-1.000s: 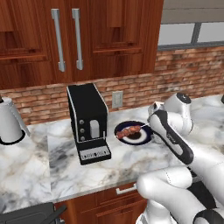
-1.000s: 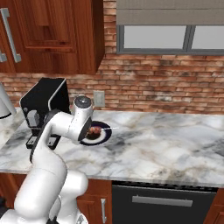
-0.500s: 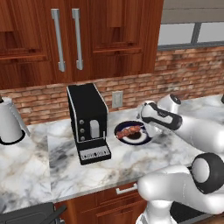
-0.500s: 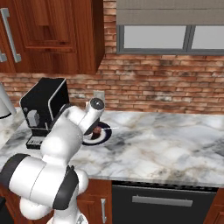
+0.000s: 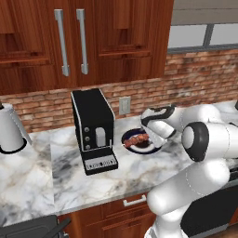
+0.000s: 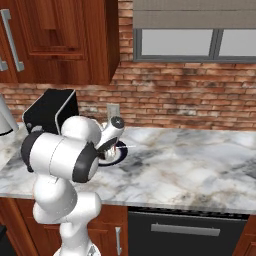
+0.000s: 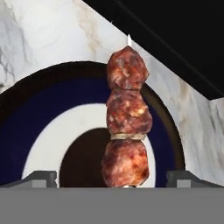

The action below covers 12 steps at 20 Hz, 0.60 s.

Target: Place the cold items (orange and bell pepper) from the fridge in one tupperware on the dining counter. Place the warm items (hot dog and kebab skewer) in the stove area in another tupperware.

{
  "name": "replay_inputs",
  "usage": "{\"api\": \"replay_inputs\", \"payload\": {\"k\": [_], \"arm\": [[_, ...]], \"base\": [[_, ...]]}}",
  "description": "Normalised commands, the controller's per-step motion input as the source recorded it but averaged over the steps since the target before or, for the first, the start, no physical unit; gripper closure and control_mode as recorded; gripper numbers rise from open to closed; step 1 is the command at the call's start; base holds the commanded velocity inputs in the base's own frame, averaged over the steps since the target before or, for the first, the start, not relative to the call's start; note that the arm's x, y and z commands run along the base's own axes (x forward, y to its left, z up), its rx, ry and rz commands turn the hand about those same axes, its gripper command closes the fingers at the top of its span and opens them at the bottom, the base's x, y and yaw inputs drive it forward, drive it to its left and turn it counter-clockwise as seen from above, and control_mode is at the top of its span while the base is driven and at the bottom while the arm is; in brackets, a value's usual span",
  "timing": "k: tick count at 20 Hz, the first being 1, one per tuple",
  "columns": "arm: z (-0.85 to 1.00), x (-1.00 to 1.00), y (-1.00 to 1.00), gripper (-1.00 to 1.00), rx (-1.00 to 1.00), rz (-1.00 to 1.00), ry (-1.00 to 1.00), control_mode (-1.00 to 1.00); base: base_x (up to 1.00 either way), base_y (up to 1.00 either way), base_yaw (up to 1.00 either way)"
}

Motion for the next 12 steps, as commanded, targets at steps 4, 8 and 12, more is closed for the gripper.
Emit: {"api": "replay_inputs", "payload": {"k": [4, 8, 12], "arm": [[-0.3, 0.16, 0.23, -1.0, -0.15, 0.0, -0.03, -1.0], [-0.05, 0.31, 0.19, -1.0, -0.08, 0.0, -0.1, -1.0], [-0.51, 0.23, 0.0, -1.0, -0.1, 0.0, -0.05, -1.0]], "base": [[0.0, 0.0, 0.0], [0.0, 0.0, 0.0], [0.0, 0.0, 0.0]]}}
